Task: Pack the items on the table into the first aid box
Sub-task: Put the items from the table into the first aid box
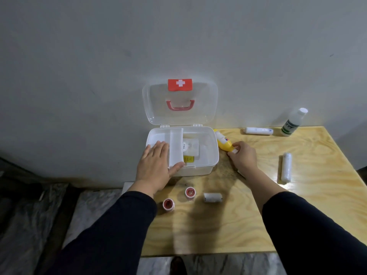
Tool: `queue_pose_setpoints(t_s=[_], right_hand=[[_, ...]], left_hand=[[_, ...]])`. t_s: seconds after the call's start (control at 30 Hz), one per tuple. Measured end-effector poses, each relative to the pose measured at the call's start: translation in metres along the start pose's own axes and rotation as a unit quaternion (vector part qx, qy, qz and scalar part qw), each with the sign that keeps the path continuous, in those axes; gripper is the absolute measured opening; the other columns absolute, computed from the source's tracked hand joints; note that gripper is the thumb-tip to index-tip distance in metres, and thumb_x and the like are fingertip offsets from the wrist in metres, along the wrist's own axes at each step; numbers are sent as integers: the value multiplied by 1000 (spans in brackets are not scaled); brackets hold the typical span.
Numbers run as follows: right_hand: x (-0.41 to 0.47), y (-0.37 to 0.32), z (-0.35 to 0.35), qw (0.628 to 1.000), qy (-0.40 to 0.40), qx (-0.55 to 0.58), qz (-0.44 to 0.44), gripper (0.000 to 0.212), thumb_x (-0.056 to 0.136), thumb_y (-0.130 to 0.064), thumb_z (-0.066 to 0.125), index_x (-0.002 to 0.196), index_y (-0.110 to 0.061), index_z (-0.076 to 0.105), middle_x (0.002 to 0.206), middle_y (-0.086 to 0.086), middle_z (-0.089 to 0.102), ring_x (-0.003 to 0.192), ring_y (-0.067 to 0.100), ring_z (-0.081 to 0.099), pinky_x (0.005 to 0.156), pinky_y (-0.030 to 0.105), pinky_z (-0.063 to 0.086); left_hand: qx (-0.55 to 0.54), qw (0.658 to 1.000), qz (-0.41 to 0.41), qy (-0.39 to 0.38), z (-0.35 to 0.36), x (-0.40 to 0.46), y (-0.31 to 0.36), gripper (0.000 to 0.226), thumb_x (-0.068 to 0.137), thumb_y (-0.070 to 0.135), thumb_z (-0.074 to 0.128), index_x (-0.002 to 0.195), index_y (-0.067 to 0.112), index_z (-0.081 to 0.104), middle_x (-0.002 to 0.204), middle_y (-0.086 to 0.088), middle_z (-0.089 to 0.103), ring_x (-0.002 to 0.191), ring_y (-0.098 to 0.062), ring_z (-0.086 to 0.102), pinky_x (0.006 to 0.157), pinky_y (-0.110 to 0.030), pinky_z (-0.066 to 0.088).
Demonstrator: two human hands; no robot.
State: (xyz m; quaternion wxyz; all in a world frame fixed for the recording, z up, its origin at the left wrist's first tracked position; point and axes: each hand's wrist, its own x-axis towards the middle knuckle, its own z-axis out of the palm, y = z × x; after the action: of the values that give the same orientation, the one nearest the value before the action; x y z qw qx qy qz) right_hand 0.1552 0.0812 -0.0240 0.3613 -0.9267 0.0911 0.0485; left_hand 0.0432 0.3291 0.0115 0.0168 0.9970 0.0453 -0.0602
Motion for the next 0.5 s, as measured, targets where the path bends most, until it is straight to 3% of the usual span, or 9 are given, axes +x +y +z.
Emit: queue_pose_setpoints(t_s=[0.1,0.23,0.5], right_hand=[[-2,-7,-4,999,37,28,-4,29,81,-11,63,109,-9,66,99,16,72,96,33,64,78,31,47],[-2,-26,-23,993,69,83,-42,26,85,-10,61,111,-8,67,86,11,68,70,18,60,57,9,39],[-8,-56,-62,984,95,103,-111,30,90,-22,61,117,-14,66,108,8,72,92,13,63,77,25,49]], left_hand=[[2,1000,1,-3,0,0,0,97,81,74,2,154,12,12,163,-4,13,150,-18,6,122,-37,0],[1,1000,1,-4,-1,-1,0,95,82,73,3,154,12,11,163,-5,12,150,-18,5,122,-37,-1],[4,1000,3,-6,-4,-2,1,89,88,71,10,154,11,12,163,-5,12,150,-18,5,122,-37,-2]])
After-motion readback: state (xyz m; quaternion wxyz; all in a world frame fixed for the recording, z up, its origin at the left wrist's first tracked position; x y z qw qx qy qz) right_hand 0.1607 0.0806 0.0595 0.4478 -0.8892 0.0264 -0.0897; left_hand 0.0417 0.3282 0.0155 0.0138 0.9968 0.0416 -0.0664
